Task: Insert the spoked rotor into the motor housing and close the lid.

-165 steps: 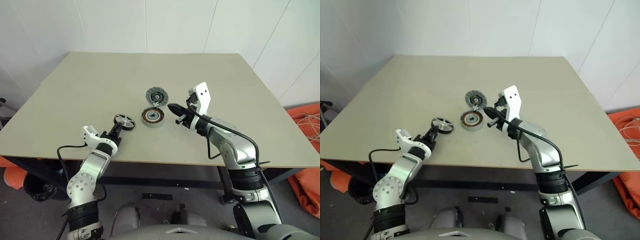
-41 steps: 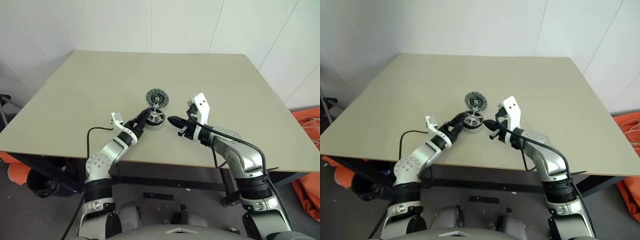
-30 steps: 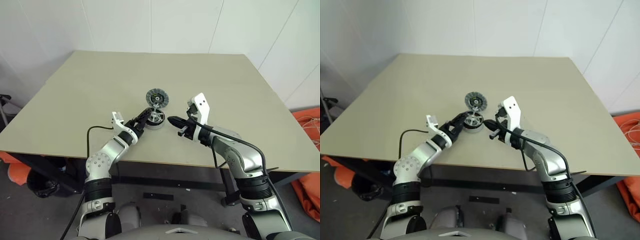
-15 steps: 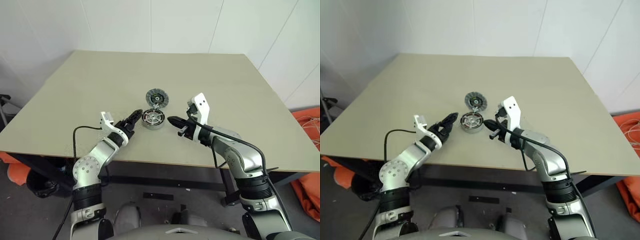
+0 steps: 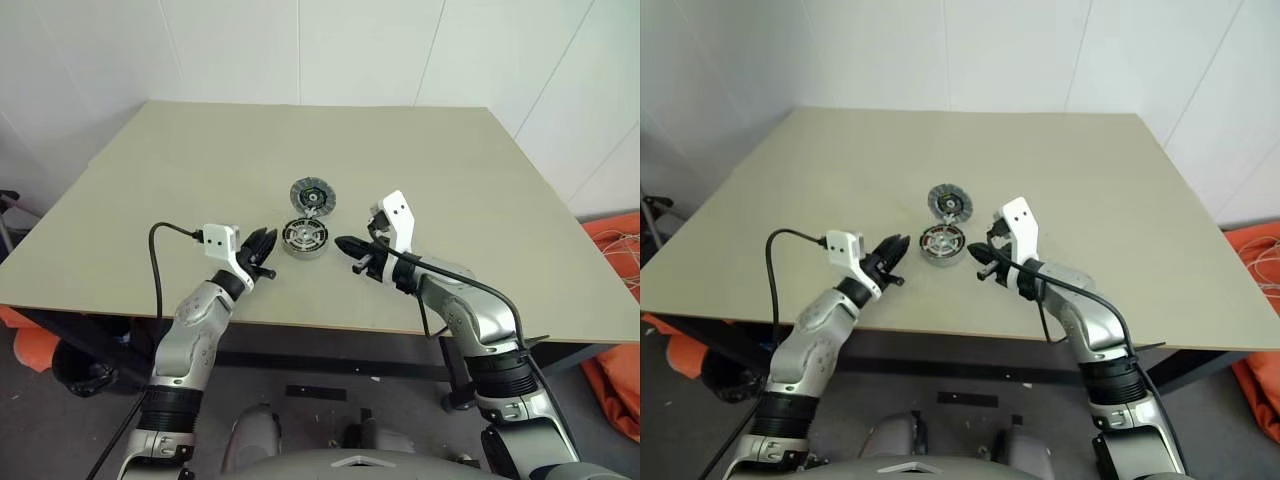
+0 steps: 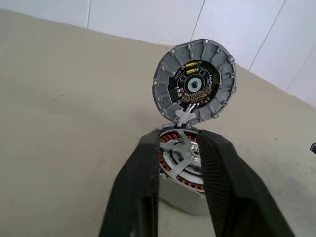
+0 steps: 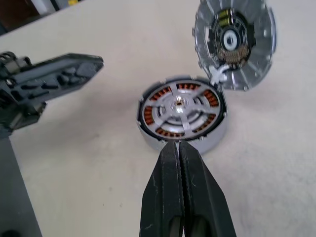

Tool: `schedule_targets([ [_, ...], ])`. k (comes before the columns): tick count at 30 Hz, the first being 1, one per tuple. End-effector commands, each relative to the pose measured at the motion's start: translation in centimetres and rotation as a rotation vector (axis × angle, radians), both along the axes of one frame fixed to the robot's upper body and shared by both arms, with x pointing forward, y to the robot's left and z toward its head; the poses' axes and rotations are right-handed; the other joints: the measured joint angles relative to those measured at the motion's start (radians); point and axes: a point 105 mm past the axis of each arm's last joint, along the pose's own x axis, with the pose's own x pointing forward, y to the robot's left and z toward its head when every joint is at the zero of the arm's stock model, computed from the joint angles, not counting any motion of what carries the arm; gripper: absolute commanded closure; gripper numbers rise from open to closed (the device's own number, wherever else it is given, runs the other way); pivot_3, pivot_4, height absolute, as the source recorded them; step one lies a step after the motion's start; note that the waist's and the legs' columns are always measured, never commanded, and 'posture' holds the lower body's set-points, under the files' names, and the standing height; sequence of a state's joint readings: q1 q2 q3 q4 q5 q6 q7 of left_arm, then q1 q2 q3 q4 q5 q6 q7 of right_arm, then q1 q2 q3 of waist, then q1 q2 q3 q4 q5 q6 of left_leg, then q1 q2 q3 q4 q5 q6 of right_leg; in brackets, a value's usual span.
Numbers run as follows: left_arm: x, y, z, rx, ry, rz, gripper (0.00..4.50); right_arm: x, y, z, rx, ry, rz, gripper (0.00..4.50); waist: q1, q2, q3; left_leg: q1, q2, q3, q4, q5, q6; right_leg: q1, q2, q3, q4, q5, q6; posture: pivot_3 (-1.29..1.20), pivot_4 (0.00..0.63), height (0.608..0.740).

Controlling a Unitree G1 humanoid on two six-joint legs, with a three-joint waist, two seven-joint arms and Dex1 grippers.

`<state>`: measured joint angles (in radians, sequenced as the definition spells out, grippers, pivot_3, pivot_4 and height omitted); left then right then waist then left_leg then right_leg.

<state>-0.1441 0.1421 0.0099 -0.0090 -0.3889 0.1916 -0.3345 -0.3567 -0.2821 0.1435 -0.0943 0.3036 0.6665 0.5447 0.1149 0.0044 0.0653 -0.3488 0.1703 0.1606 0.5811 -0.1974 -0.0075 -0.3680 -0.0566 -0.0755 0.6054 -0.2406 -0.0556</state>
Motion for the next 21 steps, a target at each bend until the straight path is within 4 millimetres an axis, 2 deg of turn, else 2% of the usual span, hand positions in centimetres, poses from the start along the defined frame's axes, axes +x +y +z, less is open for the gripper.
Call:
schedule_targets([
  [1, 0.2, 0.7, 0.8, 0.021, -0.054, 0.063, 4.48, 1.2, 1.5, 0.5, -0.036, -0.059, 0.01, 4.5, -0.009, 0.0, 0.0, 0.0, 0.0, 0.0, 0.0, 0.0, 0.0, 0.0, 0.0, 0.0, 0.0, 0.0, 0.0, 0.0, 0.0, 0.74],
  [6, 0.4, 1.0, 0.6, 0.032, -0.056, 0.111, 4.48, 2.4, 3.6, -0.2, -0.059, -0.067, 0.028, 4.5, -0.019, 0.0, 0.0, 0.0, 0.0, 0.0, 0.001, 0.0, 0.0, 0.0, 0.0, 0.0, 0.0, 0.0, -0.001, 0.0, 0.0, 0.74],
  [12, 0.4, 1.1, 0.6, 0.025, -0.057, 0.118, 4.48, 3.6, 5.4, -0.5, -0.072, -0.081, 0.05, 4.5, -0.02, 0.0, 0.0, -0.001, 0.0, 0.0, 0.0, 0.0, 0.0, -0.001, 0.0, 0.0, 0.0, 0.004, -0.009, 0.0, 0.0, 0.74],
  [21, 0.3, 0.4, 0.4, 0.015, -0.045, 0.093, 4.48, 5.0, 6.3, -0.8, -0.09, -0.093, 0.054, 4.5, -0.021, 0.0, 0.0, -0.001, 0.0, 0.0, 0.0, 0.0, 0.001, -0.001, 0.0, 0.0, 0.001, 0.004, -0.01, 0.0, 0.0, 0.74],
])
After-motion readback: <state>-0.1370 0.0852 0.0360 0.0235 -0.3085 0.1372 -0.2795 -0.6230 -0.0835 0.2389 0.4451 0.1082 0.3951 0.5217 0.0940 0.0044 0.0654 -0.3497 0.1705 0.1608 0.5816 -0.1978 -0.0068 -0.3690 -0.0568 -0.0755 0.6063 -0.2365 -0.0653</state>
